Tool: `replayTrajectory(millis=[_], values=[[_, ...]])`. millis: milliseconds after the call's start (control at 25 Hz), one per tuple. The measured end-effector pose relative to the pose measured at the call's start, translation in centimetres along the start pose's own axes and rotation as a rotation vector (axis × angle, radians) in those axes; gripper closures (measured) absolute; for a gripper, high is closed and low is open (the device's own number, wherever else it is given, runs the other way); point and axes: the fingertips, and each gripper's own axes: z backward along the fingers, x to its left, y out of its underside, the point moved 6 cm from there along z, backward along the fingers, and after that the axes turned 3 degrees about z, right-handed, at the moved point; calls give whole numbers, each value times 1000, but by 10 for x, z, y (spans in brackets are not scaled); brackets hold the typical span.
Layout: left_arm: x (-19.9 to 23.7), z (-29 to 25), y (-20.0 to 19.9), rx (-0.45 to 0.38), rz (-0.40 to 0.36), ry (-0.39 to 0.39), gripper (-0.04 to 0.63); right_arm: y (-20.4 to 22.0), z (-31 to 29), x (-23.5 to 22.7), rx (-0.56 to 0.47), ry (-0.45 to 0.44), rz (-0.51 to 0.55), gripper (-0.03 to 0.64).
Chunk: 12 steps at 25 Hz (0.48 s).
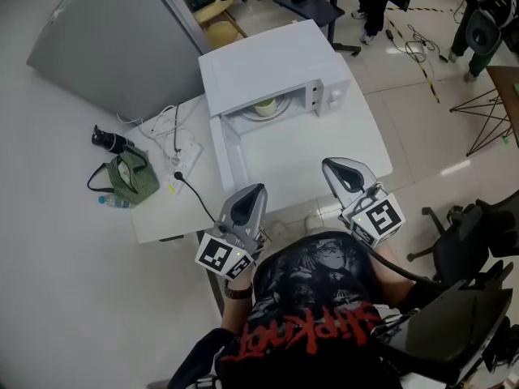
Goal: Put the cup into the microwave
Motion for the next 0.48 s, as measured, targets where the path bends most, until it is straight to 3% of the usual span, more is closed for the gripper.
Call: replayTrajectory(millis=[480], values=[[12, 0, 7, 16, 14, -13, 598, 2, -15, -2, 6, -48, 8, 620]])
